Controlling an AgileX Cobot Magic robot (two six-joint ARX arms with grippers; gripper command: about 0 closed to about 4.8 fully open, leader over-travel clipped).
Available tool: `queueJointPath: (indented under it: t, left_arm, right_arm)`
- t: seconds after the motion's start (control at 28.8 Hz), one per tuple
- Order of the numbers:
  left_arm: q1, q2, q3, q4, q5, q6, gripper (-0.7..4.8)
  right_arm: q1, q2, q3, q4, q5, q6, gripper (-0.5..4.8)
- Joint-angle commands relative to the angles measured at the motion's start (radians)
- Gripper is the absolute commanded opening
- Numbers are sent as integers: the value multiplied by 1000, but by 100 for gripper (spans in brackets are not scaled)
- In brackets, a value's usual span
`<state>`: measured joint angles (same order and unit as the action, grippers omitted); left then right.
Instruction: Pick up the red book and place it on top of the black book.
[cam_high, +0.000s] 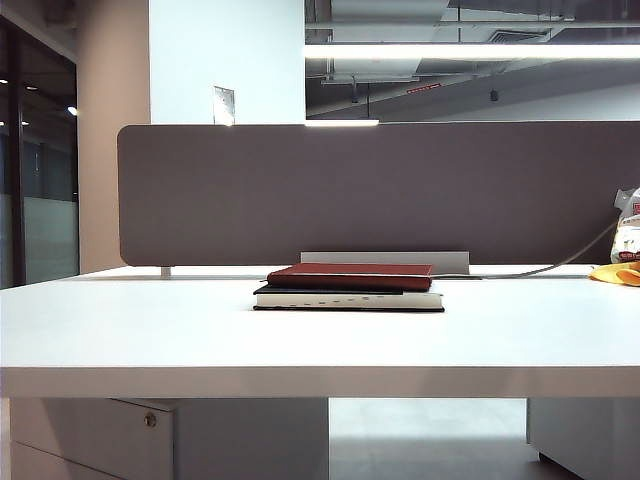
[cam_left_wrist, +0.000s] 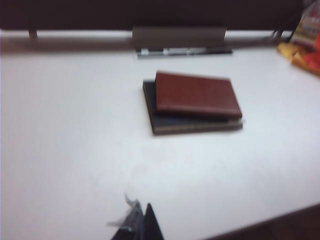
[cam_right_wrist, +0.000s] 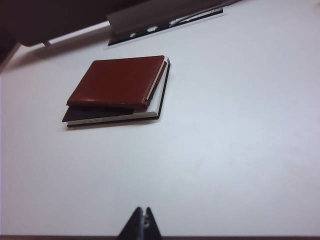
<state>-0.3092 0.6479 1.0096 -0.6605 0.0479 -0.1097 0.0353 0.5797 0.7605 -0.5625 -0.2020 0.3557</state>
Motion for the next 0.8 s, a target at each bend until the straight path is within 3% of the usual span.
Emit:
queueJointPath:
  t: [0.03,0.49,0.8]
  left_arm:
    - [0,-29,-57,82,-3,-3,-6]
    - [-1,-76,-240,165,1,0,-6]
    - [-1,-201,-478,300,1,-71,-6]
  right_arm:
    - [1,-45,-57,78,6,11,-1]
    - [1,-169,-230,199,28,11,-1]
    - [1,-212,-354,239,28,12,-1]
